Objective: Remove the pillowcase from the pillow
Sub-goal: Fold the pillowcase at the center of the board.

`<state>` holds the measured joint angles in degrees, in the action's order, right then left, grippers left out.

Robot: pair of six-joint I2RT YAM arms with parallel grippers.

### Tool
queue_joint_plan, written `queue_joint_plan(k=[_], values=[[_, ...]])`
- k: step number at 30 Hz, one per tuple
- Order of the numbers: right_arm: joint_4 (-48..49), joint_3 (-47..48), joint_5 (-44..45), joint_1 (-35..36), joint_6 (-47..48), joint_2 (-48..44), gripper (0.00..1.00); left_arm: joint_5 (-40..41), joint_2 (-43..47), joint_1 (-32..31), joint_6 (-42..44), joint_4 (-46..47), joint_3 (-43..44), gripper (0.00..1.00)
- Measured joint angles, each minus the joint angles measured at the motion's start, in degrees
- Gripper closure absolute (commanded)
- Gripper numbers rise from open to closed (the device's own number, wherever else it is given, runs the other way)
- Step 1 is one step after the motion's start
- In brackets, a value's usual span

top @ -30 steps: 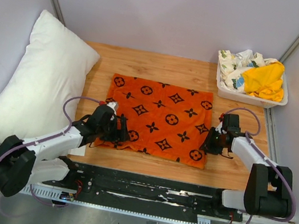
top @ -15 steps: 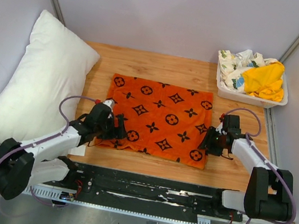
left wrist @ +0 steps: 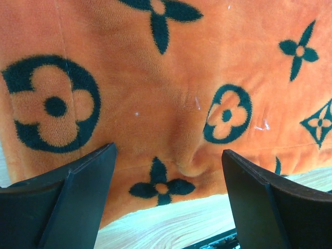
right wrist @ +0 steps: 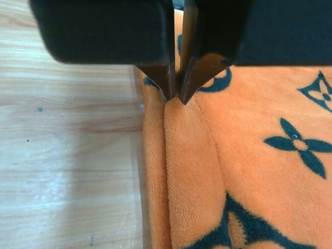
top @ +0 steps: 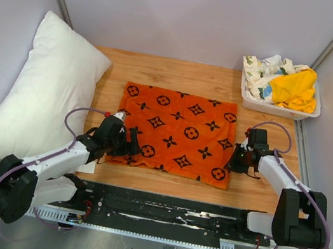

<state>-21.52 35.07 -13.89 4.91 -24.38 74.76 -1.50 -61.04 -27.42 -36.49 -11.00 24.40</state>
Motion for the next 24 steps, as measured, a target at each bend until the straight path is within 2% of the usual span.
queue_joint_plan(k=[11, 18, 19, 22, 24], values=[[-9.64, 8.17, 2.27, 0.00, 0.59, -5.79, 0.99, 0.33, -1.51, 0.37, 0.02, 0.11, -0.02, 0.11], [-11.06, 9.88, 4.90, 0.00, 2.01, -4.17, 0.98, 0.33, -1.60, 1.11, 0.04, 0.09, -0.02, 0.11], [-11.06, 9.88, 4.90, 0.00, 2.08, -3.56, 0.94, 0.33, -1.60, 1.16, 0.04, 0.07, -0.02, 0.11], [-10.93, 9.68, 4.79, 0.00, 2.23, -2.32, 0.70, 0.33, -1.60, 1.20, 0.04, 0.04, 0.00, 0.11], [-10.95, 9.60, 4.52, 0.00, 2.36, -2.01, 0.67, 0.33, -1.60, 1.25, 0.04, 0.04, 0.00, 0.11]])
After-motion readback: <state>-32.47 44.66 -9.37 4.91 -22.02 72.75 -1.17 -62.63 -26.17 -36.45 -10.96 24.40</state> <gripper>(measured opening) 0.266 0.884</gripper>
